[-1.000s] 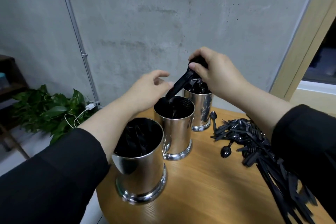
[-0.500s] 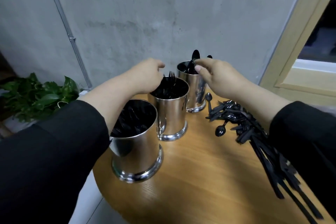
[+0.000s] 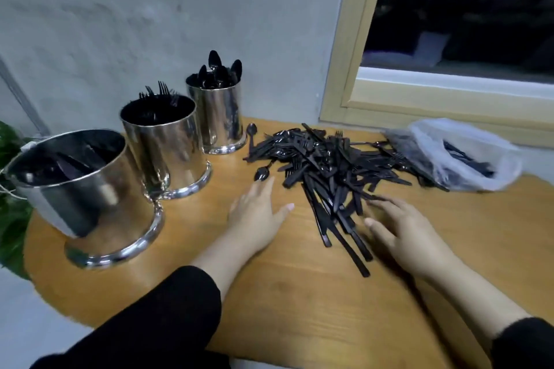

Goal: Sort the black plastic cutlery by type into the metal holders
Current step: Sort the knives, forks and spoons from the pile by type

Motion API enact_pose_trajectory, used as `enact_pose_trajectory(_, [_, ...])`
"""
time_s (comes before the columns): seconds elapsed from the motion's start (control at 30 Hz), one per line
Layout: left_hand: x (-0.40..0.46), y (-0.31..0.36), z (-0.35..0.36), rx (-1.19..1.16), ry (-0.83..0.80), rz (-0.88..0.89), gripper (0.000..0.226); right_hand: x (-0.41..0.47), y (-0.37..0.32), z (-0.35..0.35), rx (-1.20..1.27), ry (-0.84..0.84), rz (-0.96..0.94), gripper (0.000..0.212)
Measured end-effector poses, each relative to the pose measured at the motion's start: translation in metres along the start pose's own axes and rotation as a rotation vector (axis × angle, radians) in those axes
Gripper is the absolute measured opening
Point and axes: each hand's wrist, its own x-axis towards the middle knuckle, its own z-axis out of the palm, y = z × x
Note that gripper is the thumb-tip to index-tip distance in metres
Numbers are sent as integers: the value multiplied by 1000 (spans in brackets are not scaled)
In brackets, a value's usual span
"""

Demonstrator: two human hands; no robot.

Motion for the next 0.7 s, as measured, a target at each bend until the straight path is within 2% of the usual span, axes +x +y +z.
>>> enact_pose_trajectory(0.1, [-3,16,38,165,-5,52,88,-19,11,13,57,-33,16,66])
enact_pose_trajectory(0.17, [-1,32,49,162,19,99,92,-18,11,23,98,8,3,71])
enact_pose_trajectory(0.3, [3,47,58,226,13,151,87,-2,4,33,135,45,-48,72])
enact_pose_trajectory(0.4, [5,48,58,222,8,161,79,13,5,38,202,97,-88,58])
enact_pose_trajectory(0.47, [6,47,59,165,55,157,75,22,9,37,273,227,-113,38])
enact_pose_trajectory(0.53, [9,50,57,65,145,150,66,33,17,34,198,331,-82,28])
enact_pose_trajectory(0.63, [20,57,55,-108,248,151,45,41,34,25,65,206,126,34])
enact_pose_trajectory(0.7, [28,61,57,-151,269,182,34,40,41,20,36,106,196,34])
